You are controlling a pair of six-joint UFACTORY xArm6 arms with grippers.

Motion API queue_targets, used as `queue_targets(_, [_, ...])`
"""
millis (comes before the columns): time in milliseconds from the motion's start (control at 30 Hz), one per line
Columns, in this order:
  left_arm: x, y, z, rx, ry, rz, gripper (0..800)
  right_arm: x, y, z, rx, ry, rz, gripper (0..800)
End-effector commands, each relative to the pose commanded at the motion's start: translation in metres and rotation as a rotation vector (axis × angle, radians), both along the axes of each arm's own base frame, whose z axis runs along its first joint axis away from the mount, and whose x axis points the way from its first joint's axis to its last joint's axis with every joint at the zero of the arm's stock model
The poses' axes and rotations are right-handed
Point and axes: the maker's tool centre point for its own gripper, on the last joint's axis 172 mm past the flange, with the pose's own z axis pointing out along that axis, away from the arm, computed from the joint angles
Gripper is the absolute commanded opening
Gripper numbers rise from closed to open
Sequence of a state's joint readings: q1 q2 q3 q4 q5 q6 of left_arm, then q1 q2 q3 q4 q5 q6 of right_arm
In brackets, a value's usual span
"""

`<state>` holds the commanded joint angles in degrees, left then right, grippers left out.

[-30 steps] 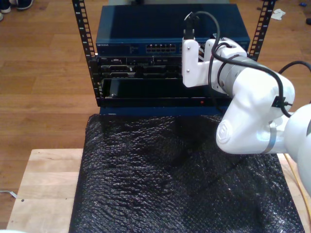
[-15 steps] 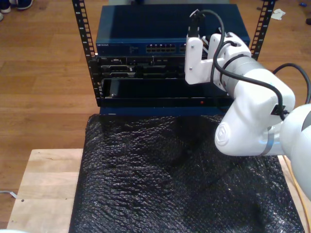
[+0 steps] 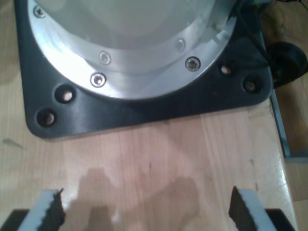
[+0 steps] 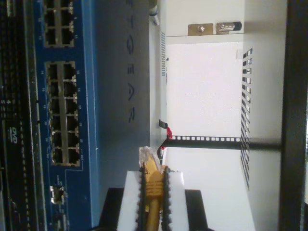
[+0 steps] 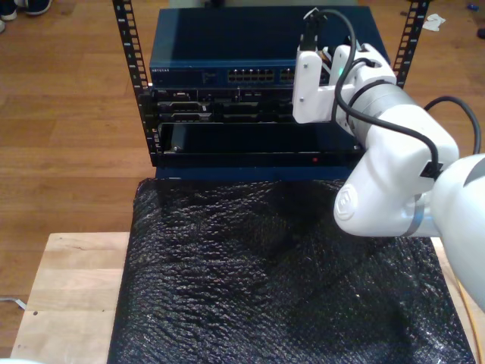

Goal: Grab the cable and plug it in

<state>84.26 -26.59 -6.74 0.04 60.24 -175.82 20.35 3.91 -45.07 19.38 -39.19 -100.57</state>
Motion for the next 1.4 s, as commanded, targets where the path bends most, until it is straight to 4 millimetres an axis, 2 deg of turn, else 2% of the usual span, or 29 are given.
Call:
queue_targets(233, [0.000, 0.000, 0.000, 0.000, 0.001, 0.001, 800, 0.000, -0.002, 0.003, -0.006, -0.100, -0.028, 0])
queue_targets(500, [0.000, 0.000, 0.000, 0.000, 0.000, 0.000, 800, 0.001, 0.007, -0.014, -0.023, -0.157, -0.036, 0])
queue_targets(600, [0.000, 0.000, 0.000, 0.000, 0.000, 0.000, 800, 0.003, 0.001, -0.021, -0.011, -0.176, -0.076, 0])
queue_targets(733, [0.000, 0.000, 0.000, 0.000, -0.001, 0.001, 800, 0.006, 0.010, -0.029, -0.004, -0.196, -0.088, 0])
queue_targets(900, [0.000, 0.000, 0.000, 0.000, -0.001, 0.001, 800, 0.006, -0.001, -0.030, 0.008, -0.237, -0.149, 0])
queue_targets(1167, [0.000, 0.000, 0.000, 0.000, 0.001, 0.001, 800, -0.005, -0.001, -0.041, 0.010, -0.267, -0.193, 0])
queue_targets(1400, [0.000, 0.000, 0.000, 0.000, 0.000, 0.000, 800, -0.008, -0.008, -0.050, 0.007, -0.284, -0.227, 0])
